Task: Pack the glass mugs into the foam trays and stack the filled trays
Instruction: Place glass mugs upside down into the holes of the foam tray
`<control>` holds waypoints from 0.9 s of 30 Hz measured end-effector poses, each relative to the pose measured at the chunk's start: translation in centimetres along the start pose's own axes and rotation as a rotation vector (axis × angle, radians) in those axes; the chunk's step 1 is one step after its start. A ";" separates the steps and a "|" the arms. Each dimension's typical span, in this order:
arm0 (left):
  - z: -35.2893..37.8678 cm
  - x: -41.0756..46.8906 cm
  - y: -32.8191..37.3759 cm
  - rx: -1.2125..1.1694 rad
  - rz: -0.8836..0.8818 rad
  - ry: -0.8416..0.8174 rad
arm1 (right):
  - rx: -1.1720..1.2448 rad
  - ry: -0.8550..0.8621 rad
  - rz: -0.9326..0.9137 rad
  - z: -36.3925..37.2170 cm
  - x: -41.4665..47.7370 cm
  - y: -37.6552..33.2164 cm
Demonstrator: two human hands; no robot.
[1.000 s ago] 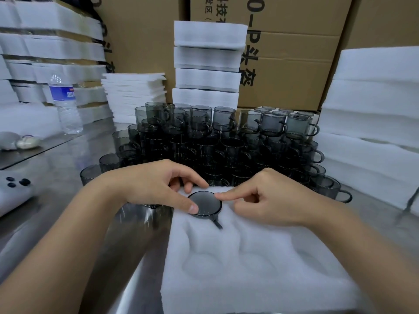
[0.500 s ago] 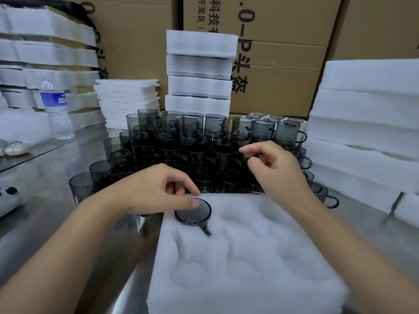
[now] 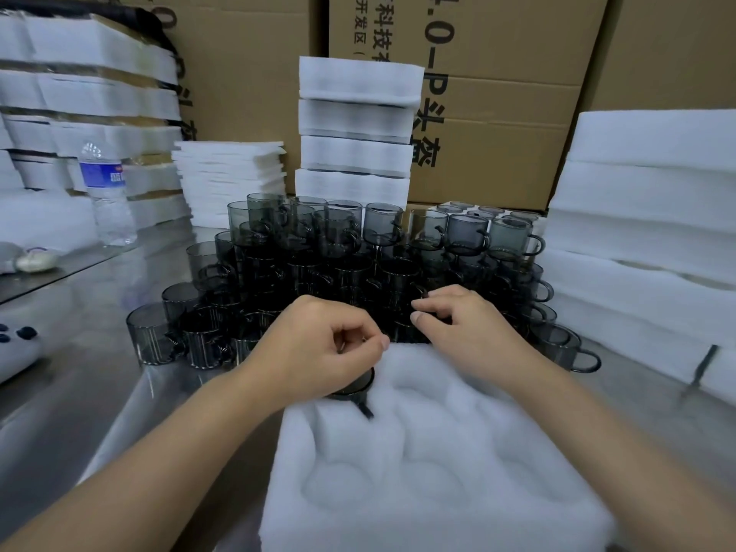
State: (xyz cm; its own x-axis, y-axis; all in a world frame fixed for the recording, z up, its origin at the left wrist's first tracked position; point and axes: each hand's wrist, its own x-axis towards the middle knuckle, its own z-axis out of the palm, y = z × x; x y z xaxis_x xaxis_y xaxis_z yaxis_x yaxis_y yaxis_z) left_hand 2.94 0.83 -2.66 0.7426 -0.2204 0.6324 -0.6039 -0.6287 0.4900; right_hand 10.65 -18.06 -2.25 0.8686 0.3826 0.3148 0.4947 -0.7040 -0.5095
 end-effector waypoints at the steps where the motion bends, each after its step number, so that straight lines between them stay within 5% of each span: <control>1: 0.0 0.0 0.0 -0.010 -0.002 0.003 | 0.044 0.029 0.003 0.0 0.0 0.0; 8: 0.1 0.0 -0.1 -0.027 -0.026 0.026 | 0.317 0.046 0.058 -0.4 0.1 0.0; 23: -0.2 1.1 1.0 0.055 0.003 0.106 | 0.494 0.008 0.065 -0.7 -0.3 -0.1; 27: -0.2 3.9 2.8 -0.070 -0.218 0.157 | 0.504 0.063 0.031 -1.4 -0.8 -0.6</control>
State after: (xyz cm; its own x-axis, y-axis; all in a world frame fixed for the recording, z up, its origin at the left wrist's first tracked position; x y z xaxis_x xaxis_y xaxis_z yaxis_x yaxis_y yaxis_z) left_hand 4.11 -1.66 1.30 0.8065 0.0357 0.5902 -0.4575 -0.5946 0.6611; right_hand 9.60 -18.76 -1.04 0.8873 0.3189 0.3332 0.4340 -0.3326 -0.8373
